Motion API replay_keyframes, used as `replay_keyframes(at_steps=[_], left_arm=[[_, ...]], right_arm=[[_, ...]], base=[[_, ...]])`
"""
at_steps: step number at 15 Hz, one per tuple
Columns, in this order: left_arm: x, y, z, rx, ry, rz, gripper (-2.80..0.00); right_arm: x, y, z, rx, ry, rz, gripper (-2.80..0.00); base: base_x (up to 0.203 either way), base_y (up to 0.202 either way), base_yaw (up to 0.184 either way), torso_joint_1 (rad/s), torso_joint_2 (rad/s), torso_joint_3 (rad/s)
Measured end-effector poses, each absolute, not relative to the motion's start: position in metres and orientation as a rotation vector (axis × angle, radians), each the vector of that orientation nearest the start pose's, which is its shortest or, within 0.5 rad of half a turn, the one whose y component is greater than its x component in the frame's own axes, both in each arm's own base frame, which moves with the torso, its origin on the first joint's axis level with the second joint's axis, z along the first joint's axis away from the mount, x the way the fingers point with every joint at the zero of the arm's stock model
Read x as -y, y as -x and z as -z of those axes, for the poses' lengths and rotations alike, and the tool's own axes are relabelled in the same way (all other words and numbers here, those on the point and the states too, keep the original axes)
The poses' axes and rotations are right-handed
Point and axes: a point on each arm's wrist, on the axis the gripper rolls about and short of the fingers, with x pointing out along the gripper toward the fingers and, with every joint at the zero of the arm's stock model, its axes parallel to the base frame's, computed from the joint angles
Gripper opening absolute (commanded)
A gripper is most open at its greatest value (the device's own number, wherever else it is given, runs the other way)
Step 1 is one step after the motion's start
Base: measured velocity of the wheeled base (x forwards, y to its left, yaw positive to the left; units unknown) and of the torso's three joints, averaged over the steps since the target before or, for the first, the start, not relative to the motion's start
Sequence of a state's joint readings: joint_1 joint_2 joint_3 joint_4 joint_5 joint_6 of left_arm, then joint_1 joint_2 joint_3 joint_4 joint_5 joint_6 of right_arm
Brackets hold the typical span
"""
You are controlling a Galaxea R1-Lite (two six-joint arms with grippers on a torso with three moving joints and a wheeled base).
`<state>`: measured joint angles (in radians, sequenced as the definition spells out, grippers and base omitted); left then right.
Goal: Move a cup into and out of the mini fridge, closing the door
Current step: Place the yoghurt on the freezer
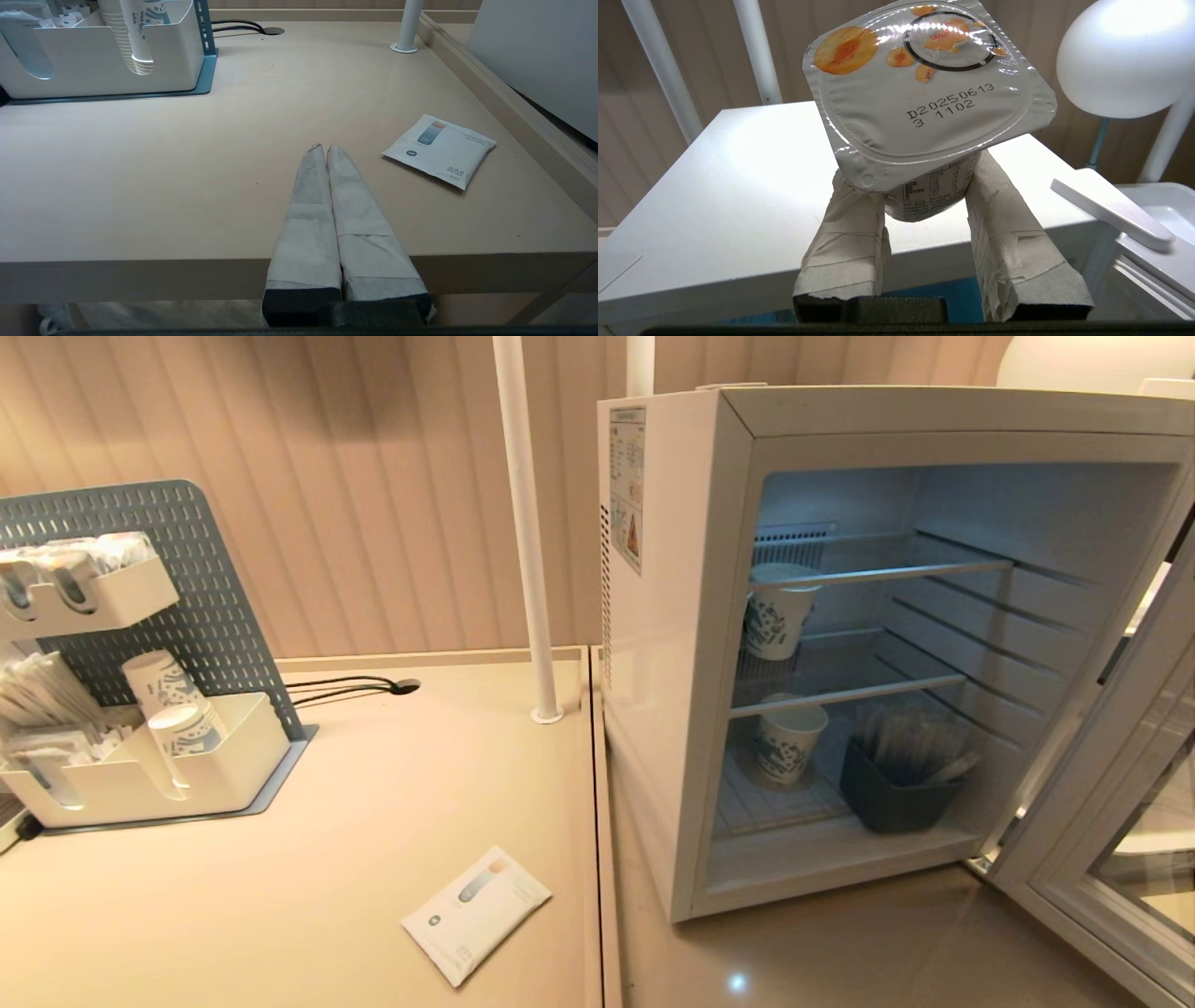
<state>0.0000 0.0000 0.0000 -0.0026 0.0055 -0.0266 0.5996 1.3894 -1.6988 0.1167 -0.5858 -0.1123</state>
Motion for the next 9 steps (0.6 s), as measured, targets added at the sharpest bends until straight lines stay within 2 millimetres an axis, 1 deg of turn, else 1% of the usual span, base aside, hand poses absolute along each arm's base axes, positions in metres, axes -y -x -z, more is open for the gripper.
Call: replay_keyframes(at_steps=[2,4,6,7,9], left_arm=[[0.0,0.023,-0.076,0.003,0.027,-0.005,-2.8],[0.0,0.023,-0.076,0.003,0.027,-0.006,-2.8],[0.0,0.023,-0.076,0.003,0.027,-0.005,-2.8],[0.0,0.023,-0.076,0.003,0.027,-0.006,-2.8],[0.0,0.023,-0.076,0.003,0.027,-0.005,-2.8]], right_arm=[[-0.106,-0.188,-0.44,0.108,0.04,-0.013,-2.8],[-0.114,-0.224,-0.43,0.054,0.074,-0.024,-2.8],[-0.118,-0.254,-0.416,0.005,0.096,-0.049,-2.8],[-0.121,-0.264,-0.41,-0.01,0.089,-0.053,-2.8],[-0.124,-0.275,-0.404,-0.027,0.078,-0.061,-2.8]], base=[[0.0,0.0,0.0,0.0,0.0,0.0],[0.0,0.0,0.0,0.0,0.0,0.0],[0.0,0.0,0.0,0.0,0.0,0.0],[0.0,0.0,0.0,0.0,0.0,0.0],[0.0,0.0,0.0,0.0,0.0,0.0]])
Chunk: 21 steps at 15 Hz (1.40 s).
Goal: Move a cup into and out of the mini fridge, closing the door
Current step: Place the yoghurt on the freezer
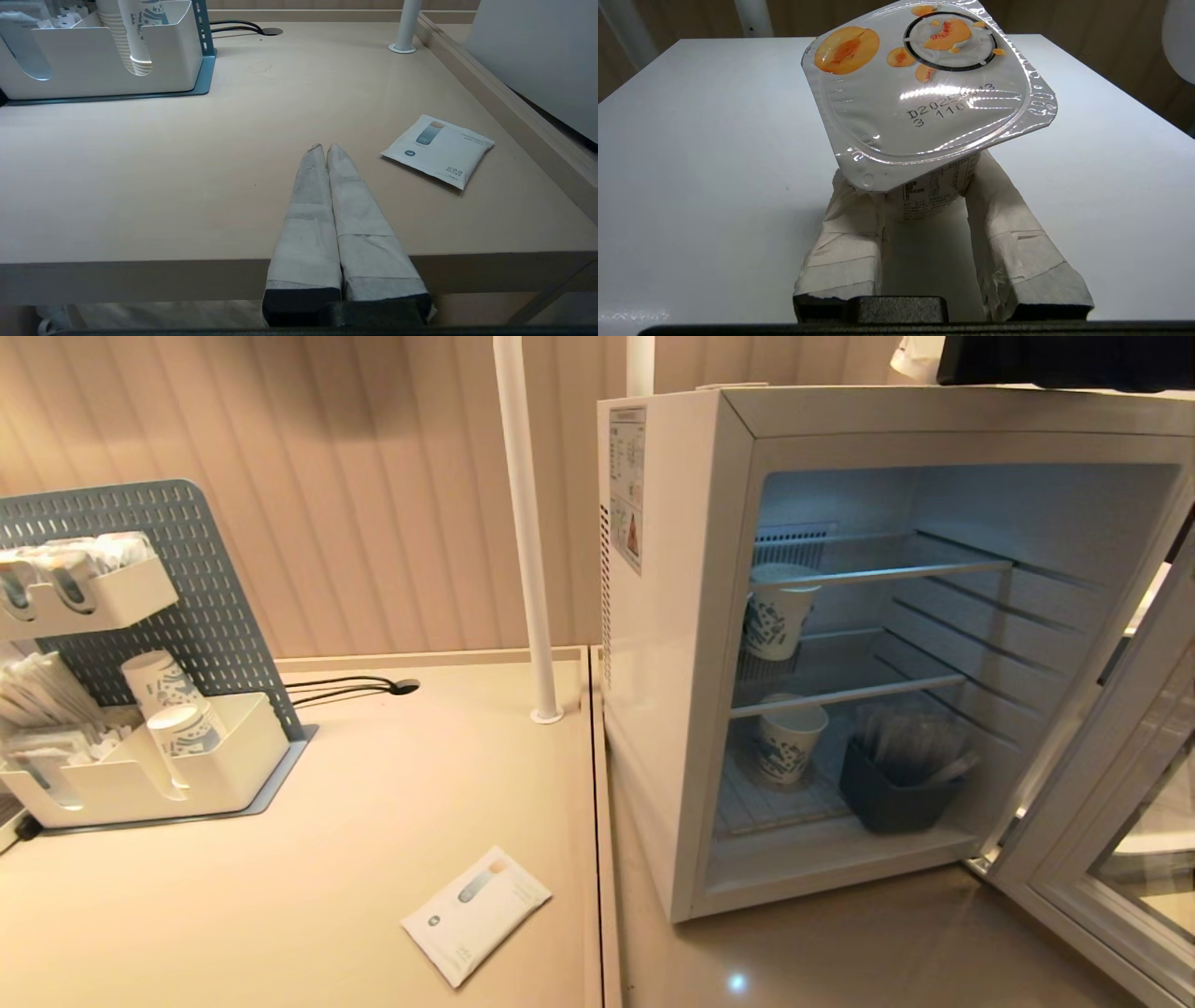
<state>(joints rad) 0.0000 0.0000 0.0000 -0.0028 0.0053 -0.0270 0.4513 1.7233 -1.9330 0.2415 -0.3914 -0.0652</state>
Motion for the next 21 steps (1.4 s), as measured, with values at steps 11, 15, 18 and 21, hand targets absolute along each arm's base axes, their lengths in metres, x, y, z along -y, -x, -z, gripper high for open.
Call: replay_keyframes(at_steps=[11,15,18,21], left_arm=[[0.0,0.023,-0.076,0.003,0.027,-0.005,-2.8],[0.0,0.023,-0.076,0.003,0.027,-0.006,-2.8],[0.0,0.023,-0.076,0.003,0.027,-0.006,-2.8],[0.0,0.023,-0.076,0.003,0.027,-0.006,-2.8]], right_arm=[[-0.127,-0.283,-0.389,-0.079,0.015,-0.07,-2.8],[-0.127,-0.283,-0.388,-0.084,0.015,-0.07,-2.8],[-0.127,-0.283,-0.388,-0.087,0.014,-0.073,0.0],[-0.127,-0.284,-0.387,-0.09,0.001,-0.075,0.0]], base=[[0.0,0.0,0.0,0.0,0.0,0.0],[0.0,0.0,0.0,0.0,0.0,0.0],[0.0,0.0,0.0,0.0,0.0,0.0],[0.0,0.0,0.0,0.0,0.0,0.0]])
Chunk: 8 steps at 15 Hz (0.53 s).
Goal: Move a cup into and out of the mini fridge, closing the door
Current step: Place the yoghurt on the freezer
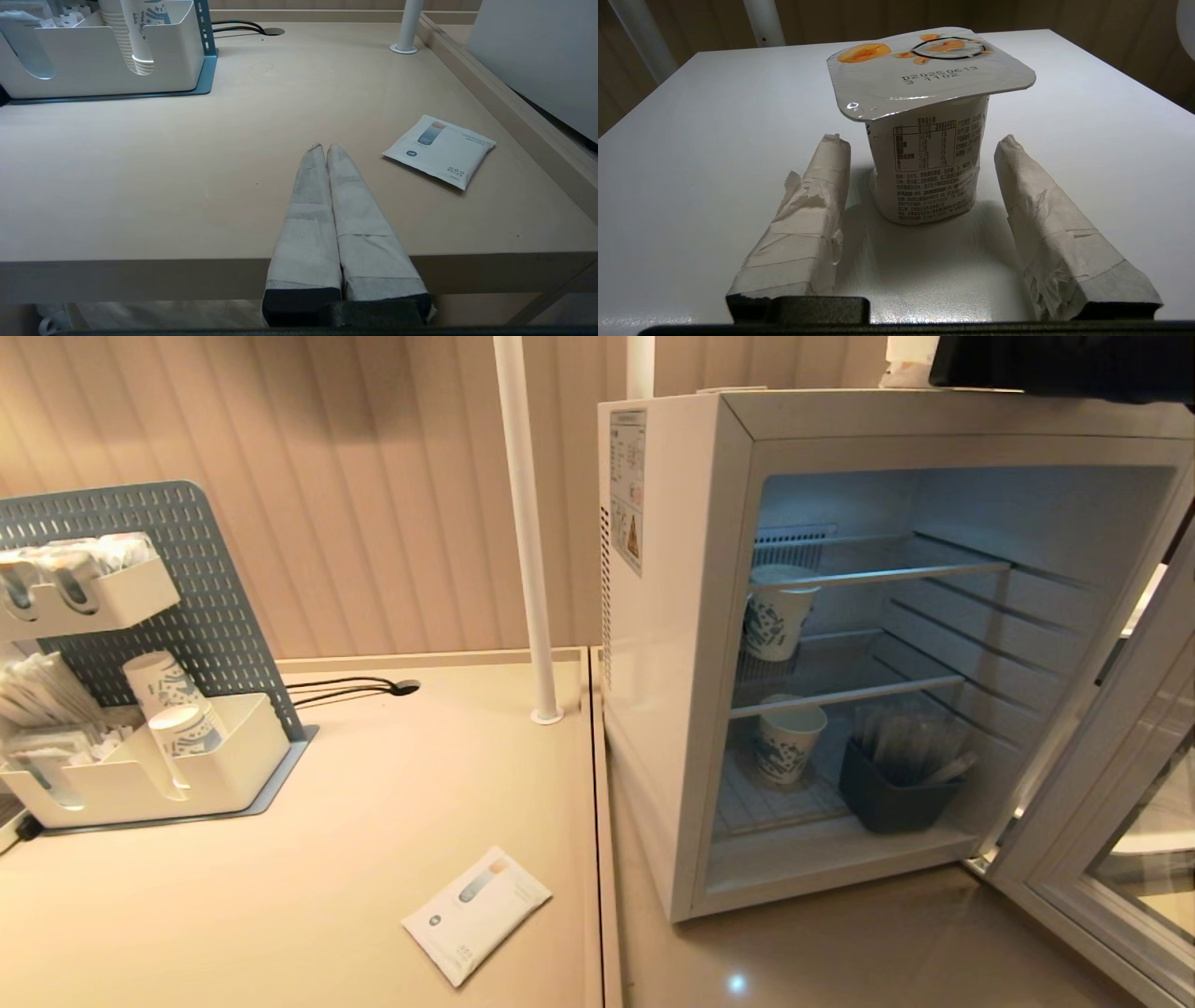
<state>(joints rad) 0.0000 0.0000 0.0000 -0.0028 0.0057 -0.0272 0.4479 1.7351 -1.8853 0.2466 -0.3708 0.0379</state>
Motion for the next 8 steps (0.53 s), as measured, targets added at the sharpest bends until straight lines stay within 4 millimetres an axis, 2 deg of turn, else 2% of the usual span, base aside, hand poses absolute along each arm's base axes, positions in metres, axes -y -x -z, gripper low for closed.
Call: replay_keyframes(at_steps=[8], left_arm=[[-0.0001,0.0228,-0.0758,0.003,0.027,-0.005,-2.8]], right_arm=[[-0.1249,-0.2762,-0.3863,-0.116,0.003,-0.084,0.0]], base=[[0.0,0.0,0.0,0.0,0.0,0.0]])
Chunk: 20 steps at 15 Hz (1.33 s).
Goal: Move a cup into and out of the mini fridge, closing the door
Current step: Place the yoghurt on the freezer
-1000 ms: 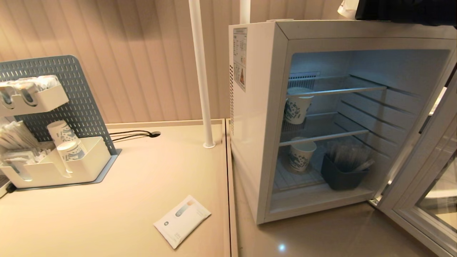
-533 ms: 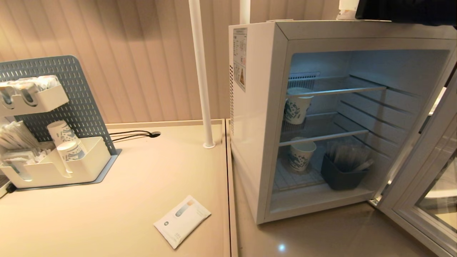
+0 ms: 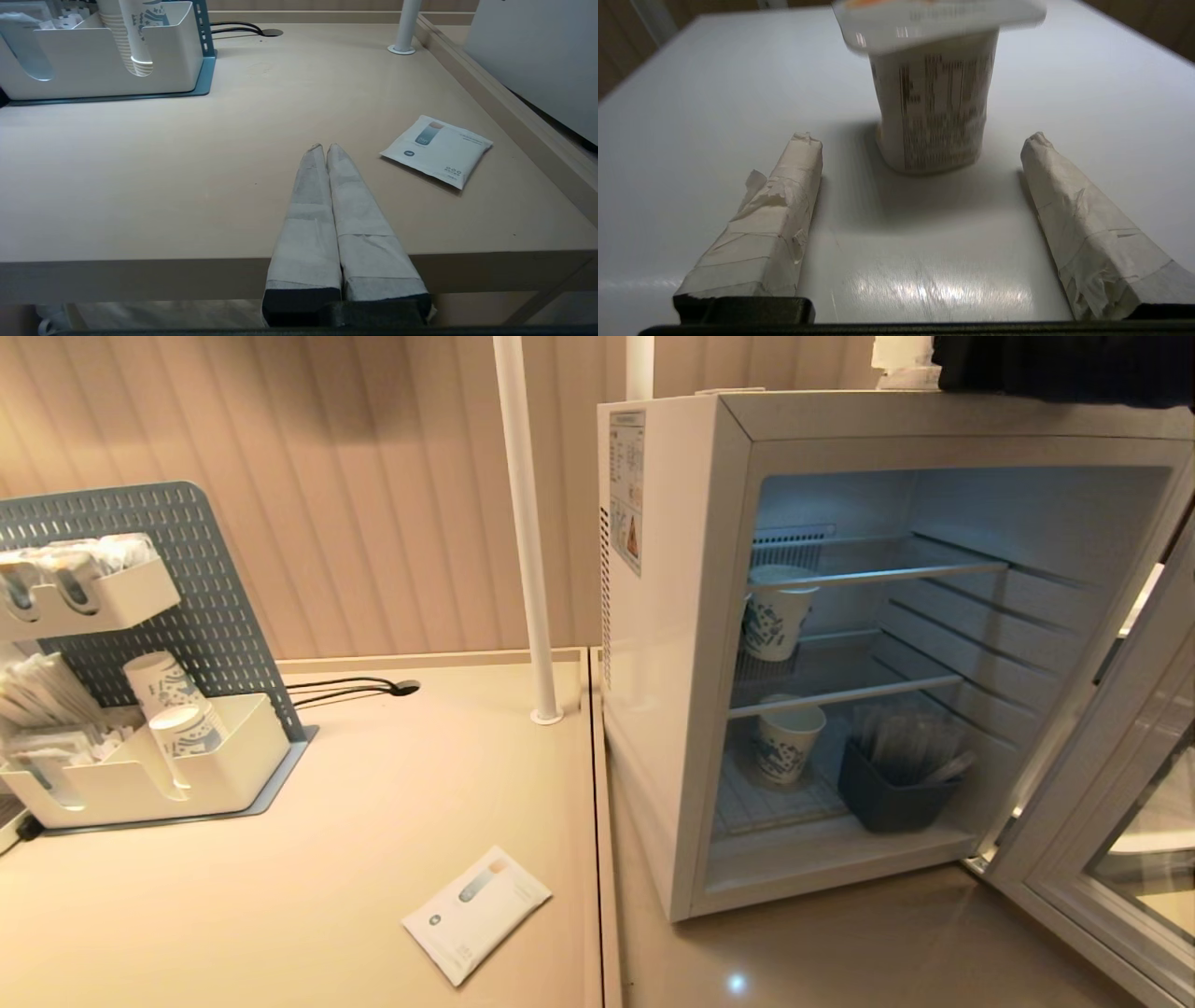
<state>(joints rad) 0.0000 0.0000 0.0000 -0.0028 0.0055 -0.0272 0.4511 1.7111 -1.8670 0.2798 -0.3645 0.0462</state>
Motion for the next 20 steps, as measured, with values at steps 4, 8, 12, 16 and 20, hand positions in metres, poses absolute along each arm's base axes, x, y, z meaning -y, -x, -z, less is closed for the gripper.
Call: replay_keyframes(at_steps=[4,8,12,16,20], left_arm=[[0.0,0.023,-0.076,0.003,0.027,-0.005,-2.8],[0.0,0.023,-0.076,0.003,0.027,-0.005,-2.8],[0.0,0.023,-0.076,0.002,0.027,-0.005,-2.8],[0.0,0.023,-0.076,0.003,0.027,-0.005,-2.8],[0.0,0.023,-0.076,0.003,0.027,-0.006,-2.8]], right_arm=[[-0.119,-0.266,-0.392,-0.105,0.007,-0.076,0.0],[-0.115,-0.256,-0.397,-0.097,0.005,-0.074,0.0],[-0.111,-0.249,-0.403,-0.075,0.004,-0.073,0.0],[-0.107,-0.234,-0.411,-0.052,-0.004,-0.082,0.0],[-0.103,-0.215,-0.414,-0.051,-0.005,-0.101,0.0]], base=[[0.0,0.0,0.0,0.0,0.0,0.0],[0.0,0.0,0.0,0.0,0.0,0.0],[0.0,0.0,0.0,0.0,0.0,0.0],[0.0,0.0,0.0,0.0,0.0,0.0],[0.0,0.0,0.0,0.0,0.0,0.0]])
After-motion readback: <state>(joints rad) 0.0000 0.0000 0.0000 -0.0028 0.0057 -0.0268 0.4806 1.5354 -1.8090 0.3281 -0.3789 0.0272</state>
